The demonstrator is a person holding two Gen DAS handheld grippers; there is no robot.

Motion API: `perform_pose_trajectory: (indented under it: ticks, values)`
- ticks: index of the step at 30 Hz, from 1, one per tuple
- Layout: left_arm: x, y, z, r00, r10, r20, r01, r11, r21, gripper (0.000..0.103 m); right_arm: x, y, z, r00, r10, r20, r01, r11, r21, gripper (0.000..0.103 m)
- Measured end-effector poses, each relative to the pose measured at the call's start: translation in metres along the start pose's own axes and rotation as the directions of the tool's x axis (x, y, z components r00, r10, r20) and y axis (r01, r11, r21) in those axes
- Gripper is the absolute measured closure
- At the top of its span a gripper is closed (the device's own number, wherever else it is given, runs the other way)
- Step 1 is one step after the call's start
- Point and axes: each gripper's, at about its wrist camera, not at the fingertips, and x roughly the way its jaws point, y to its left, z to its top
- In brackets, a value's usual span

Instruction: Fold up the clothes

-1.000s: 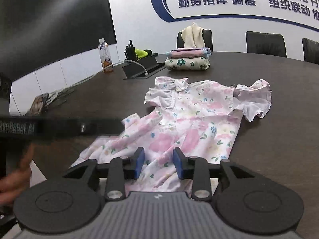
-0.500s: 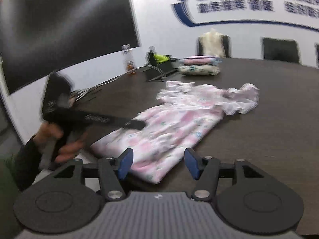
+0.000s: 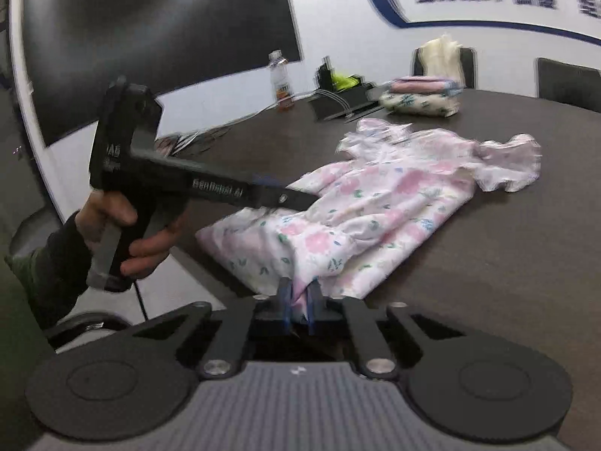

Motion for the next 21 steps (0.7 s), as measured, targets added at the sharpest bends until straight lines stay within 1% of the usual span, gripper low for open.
perform_pose_trajectory:
  ticks: [3, 6, 8, 9, 10, 13, 15, 17, 18, 19, 20, 21]
  values:
    - [0.001, -0.001, -0.001, 1.0, 0.008, 0.003, -0.008, 1.0, 0.012, 0.067, -0.01, 0.009, -0.005, 1.0, -0.025, -0.011, 0.025, 1.0, 0.004, 0.098]
    - [0.001, 0.002, 0.0, 1.0, 0.004, 0.004, -0.004, 1.0, -0.002, 0.066, -0.024, 0.017, -0.007, 0.999, -0.038, 0.004, 0.038, 0.999, 0.003, 0.098]
    - [0.001, 0.009, 0.0, 1.0, -0.022, 0.005, 0.022, 0.999, -0.041, 0.067, -0.03, 0.018, -0.003, 0.998, -0.052, 0.046, 0.052, 0.999, 0.013, 0.098]
    - [0.001, 0.013, 0.001, 0.999, -0.037, 0.003, 0.037, 0.997, -0.062, 0.067, -0.031, 0.016, -0.001, 0.996, -0.052, 0.07, 0.051, 0.998, 0.026, 0.096]
    - [0.001, 0.016, 0.002, 0.999, -0.048, 0.001, 0.048, 0.996, -0.077, 0.067, -0.031, 0.014, 0.001, 0.994, -0.052, 0.094, 0.048, 0.998, 0.039, 0.09]
    - [0.001, 0.02, 0.003, 0.998, -0.064, -0.005, 0.063, 0.993, -0.101, 0.067, -0.017, 0.006, 0.006, 0.994, -0.052, 0.1, 0.045, 0.997, 0.065, 0.063]
    - [0.001, 0.017, 0.003, 0.999, -0.054, -0.006, 0.053, 0.995, -0.088, 0.067, -0.007, 0.003, 0.008, 0.993, -0.049, 0.105, 0.042, 0.997, 0.063, 0.063]
    - [0.001, 0.012, 0.003, 0.999, -0.042, -0.004, 0.041, 0.997, -0.071, 0.067, 0.0, 0.002, 0.008, 0.994, -0.01, 0.109, 0.003, 0.998, 0.067, 0.065]
    - [-0.002, 0.015, 0.004, 0.999, -0.048, 0.006, 0.049, 0.996, -0.068, 0.067, 0.003, 0.002, 0.007, 0.995, -0.01, 0.099, 0.004, 0.998, 0.062, 0.066]
    - [-0.006, 0.018, 0.006, 0.998, -0.057, 0.017, 0.058, 0.996, -0.066, 0.067, 0.006, 0.002, 0.005, 0.997, -0.011, 0.081, 0.006, 0.998, 0.061, 0.073]
    - [-0.01, 0.021, 0.007, 0.997, -0.067, 0.028, 0.068, 0.996, -0.063, 0.067, 0.008, 0.002, 0.002, 0.998, -0.009, 0.06, 0.006, 0.998, 0.062, 0.091]
    - [-0.014, 0.024, 0.009, 0.996, -0.076, 0.039, 0.078, 0.995, -0.061, 0.067, 0.01, 0.002, 0.0, 0.999, -0.007, 0.039, 0.005, 0.998, 0.063, 0.093]
